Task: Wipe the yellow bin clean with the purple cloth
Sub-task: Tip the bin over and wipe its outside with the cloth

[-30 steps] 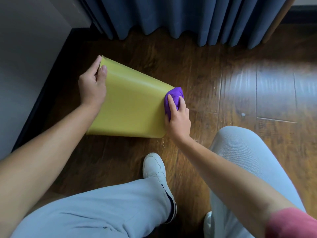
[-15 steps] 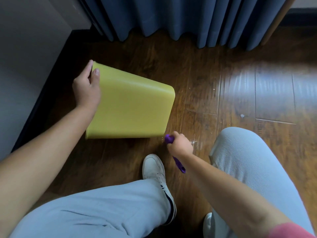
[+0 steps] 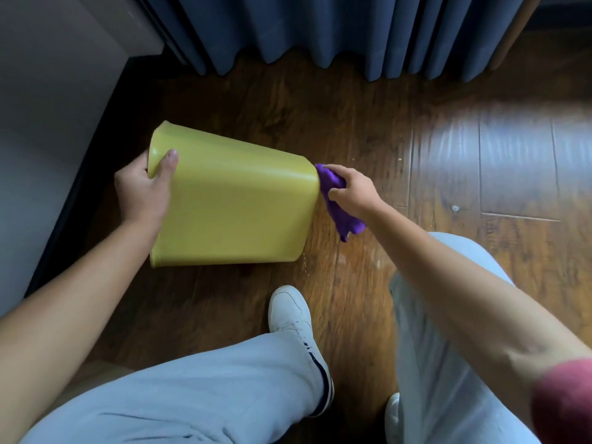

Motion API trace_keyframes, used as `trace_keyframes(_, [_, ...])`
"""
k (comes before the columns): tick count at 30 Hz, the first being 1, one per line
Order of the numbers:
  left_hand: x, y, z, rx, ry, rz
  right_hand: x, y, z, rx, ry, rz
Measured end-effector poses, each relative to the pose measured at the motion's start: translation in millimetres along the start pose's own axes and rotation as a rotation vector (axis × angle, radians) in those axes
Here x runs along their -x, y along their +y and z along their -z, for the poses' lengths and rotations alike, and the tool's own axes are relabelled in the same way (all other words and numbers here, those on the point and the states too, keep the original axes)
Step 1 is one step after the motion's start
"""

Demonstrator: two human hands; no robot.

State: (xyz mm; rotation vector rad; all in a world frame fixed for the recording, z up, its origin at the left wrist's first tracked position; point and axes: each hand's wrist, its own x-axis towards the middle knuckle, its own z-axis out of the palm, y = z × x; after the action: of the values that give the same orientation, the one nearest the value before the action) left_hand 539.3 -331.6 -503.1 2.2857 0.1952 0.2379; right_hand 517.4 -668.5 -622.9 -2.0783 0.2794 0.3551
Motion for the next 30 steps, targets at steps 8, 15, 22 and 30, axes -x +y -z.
trace_keyframes(8, [6.4,4.3,2.8,0.012,0.051,0.063,56.5,11.1,-54.8,0.232,-0.044,-0.053])
trace_keyframes(15, [6.6,11.9,1.3,-0.011,0.017,0.014,46.0,-6.4,-13.4,0.02,0.212,-0.159])
trace_keyframes(22, [9.4,58.1,-30.4,-0.082,-0.225,-0.214,27.2,-39.5,54.7,0.092,0.342,-0.011])
trace_keyframes(30, [30.1,98.3,-85.5,-0.066,-0.414,-0.478,20.3,-83.0,92.2,0.322,0.303,0.097])
